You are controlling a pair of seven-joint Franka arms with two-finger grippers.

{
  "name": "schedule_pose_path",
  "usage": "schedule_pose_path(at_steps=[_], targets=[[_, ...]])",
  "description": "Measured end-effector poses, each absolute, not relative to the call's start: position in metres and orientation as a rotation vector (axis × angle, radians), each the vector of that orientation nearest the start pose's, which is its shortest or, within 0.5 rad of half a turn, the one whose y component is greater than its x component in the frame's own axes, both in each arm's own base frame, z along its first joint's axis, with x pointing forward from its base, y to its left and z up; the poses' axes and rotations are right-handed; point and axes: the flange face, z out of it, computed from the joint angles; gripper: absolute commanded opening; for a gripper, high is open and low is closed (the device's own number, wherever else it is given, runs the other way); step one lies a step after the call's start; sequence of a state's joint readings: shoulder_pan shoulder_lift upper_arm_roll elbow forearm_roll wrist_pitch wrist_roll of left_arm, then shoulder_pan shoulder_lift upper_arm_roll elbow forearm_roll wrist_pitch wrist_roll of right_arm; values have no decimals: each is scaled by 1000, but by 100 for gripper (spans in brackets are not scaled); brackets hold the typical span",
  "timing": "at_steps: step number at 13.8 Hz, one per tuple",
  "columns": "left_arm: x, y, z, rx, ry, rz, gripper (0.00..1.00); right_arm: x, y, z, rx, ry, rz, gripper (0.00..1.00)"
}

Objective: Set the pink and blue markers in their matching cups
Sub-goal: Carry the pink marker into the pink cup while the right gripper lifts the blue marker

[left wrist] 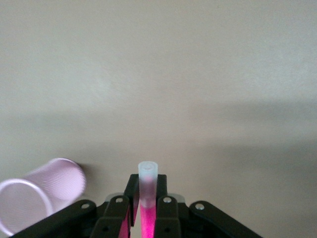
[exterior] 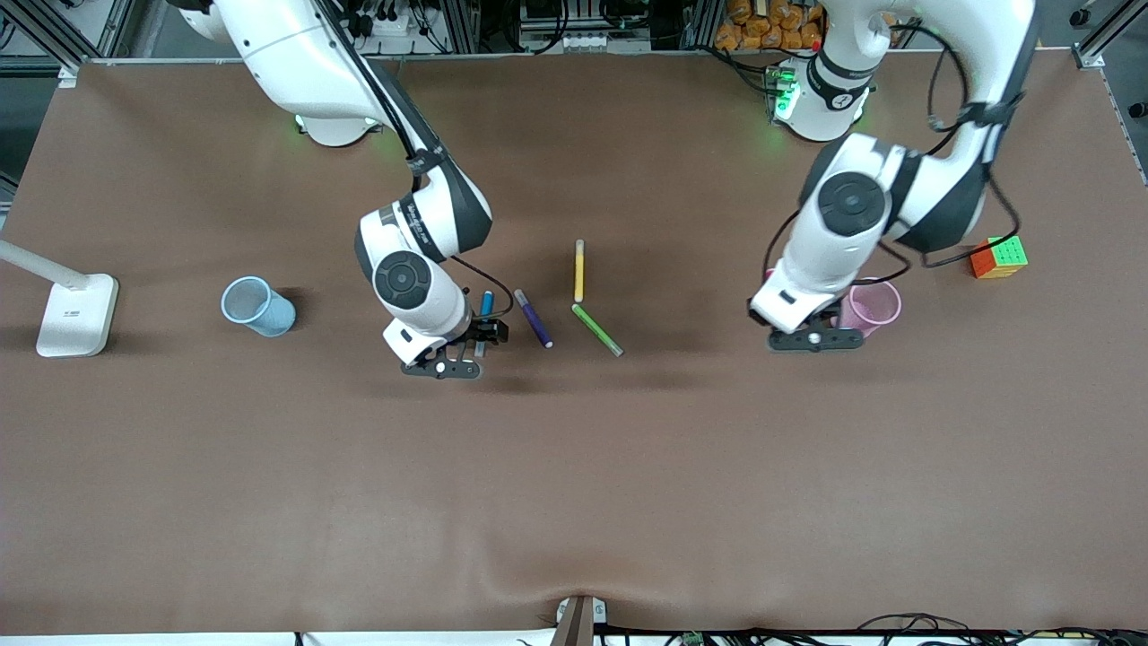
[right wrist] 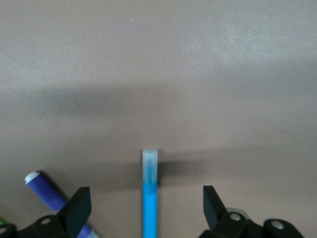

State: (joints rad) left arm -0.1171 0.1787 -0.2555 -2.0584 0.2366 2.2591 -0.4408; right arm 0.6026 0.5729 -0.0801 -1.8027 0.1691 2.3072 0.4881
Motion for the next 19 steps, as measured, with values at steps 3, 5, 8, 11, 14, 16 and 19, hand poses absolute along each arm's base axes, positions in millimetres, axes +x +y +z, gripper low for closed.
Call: schedule_pose_path(at_steps=[3,5,8,11,14,16,19], targets=[[544,-146,375,-2985,282,-234,0,560,326,200,-3127,84,103,100],[541,-118,374,-2954,375,-315,0,559,326,190,-3135,76,110,100],[528,-80,349,-2925,463,-466,0,557,328,189,-3137,68,113,100],[507,-42,321,-2911,520,-543,0,554,332,188,-3138,68,119,100],[505,-30,324,-2895,529,-556,0,550,338,188,-3140,63,122,68],[502,-33,324,-2894,537,-553,0,549,340,186,-3142,60,126,30],[495,-34,315,-2911,513,-527,0,548,339,183,-3146,61,136,0]])
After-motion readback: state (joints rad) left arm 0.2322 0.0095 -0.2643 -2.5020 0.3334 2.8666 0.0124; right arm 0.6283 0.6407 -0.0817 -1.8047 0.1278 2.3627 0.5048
